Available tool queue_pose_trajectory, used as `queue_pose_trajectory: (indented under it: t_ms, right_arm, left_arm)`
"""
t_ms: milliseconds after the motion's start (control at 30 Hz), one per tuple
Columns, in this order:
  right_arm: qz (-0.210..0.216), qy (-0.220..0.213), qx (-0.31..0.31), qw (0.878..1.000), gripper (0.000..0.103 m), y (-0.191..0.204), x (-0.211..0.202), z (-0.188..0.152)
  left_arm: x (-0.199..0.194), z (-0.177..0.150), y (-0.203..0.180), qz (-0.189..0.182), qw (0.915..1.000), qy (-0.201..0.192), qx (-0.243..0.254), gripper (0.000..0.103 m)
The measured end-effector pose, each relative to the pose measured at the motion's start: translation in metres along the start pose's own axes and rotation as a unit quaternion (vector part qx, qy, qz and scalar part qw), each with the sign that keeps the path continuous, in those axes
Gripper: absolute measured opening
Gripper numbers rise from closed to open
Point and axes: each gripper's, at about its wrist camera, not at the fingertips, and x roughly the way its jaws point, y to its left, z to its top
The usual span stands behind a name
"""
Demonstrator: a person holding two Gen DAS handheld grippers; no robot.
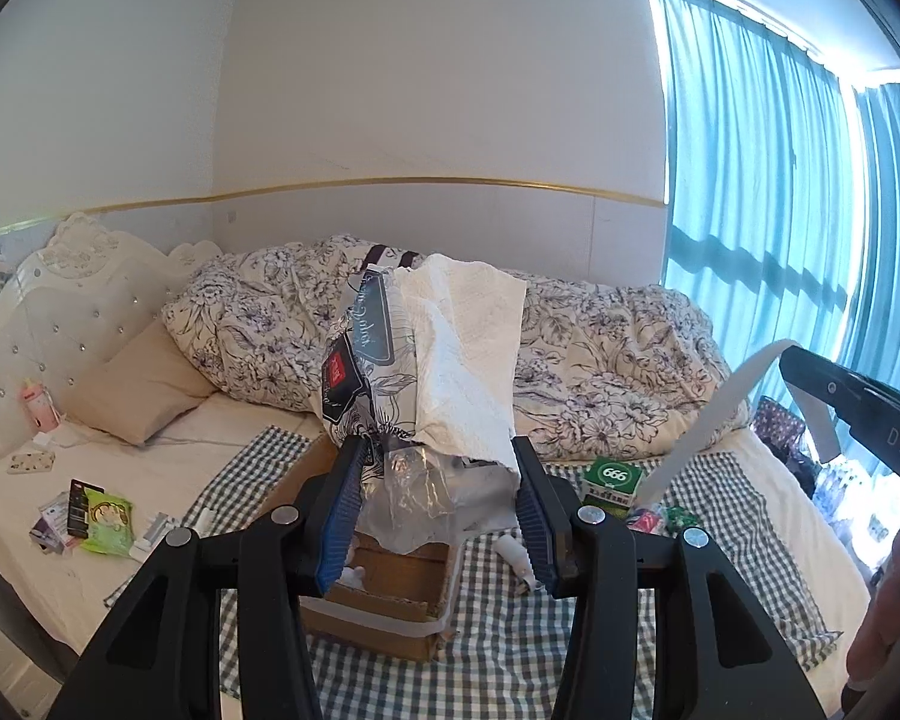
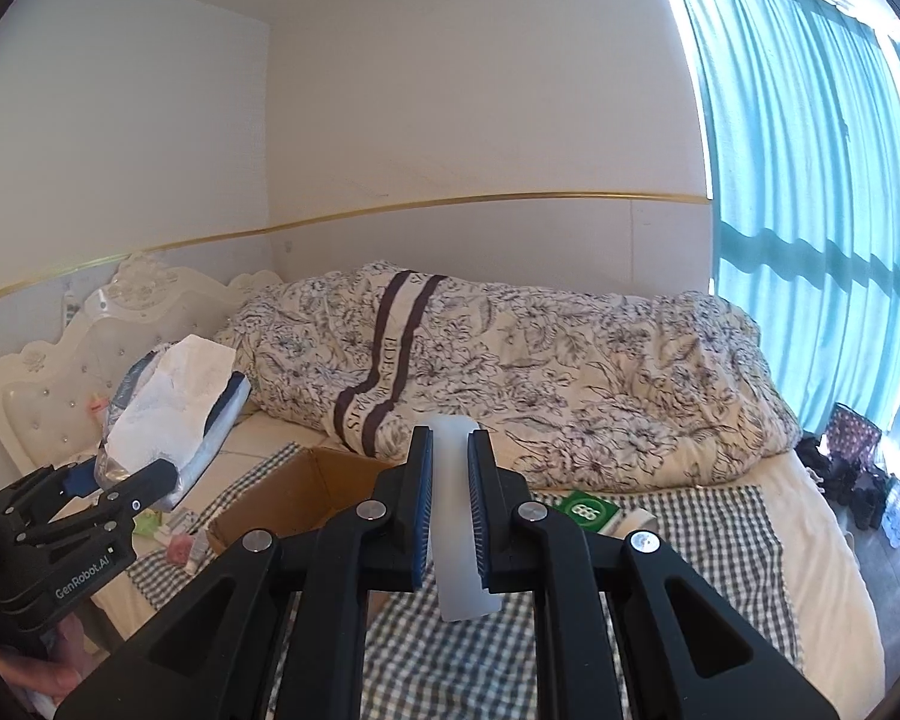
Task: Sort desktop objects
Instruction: 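Lift and carry the bag and white tube with both grippers over the box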
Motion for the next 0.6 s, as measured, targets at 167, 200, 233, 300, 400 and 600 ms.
queue_pose_trajectory:
  t_ms: [167,200,233,300,400,600]
  right_arm:
    - [0.013,0.005,-0.006,1.000,0.011,0.018,0.023,0.004]
    - [0.016,0.005,-0.007,1.000,0.011,0.022,0.028,0.004]
    - [0.018,0.006,-0.008,1.000,0.011,0.026,0.031,0.005]
    - [0.024,0.008,-0.010,1.000,0.011,0.033,0.040,0.005]
    - [0.034,0.011,-0.014,0.999,0.011,0.045,0.054,0.005]
    - [0.050,0.026,-0.027,0.998,0.011,0.067,0.088,-0.001]
  left_arm:
    - [0.015,0.002,0.017,0.007,0.9999,0.008,-0.006,0.049]
    - [0.018,0.002,0.019,0.008,0.9999,0.009,-0.005,0.049]
    - [0.020,0.002,0.021,0.009,0.9999,0.010,-0.004,0.049]
    - [0.026,0.002,0.027,0.012,0.9999,0.011,-0.002,0.049]
    - [0.036,0.001,0.036,0.016,0.9997,0.016,-0.001,0.049]
    - [0.067,-0.009,0.051,0.021,0.9989,0.041,-0.001,0.049]
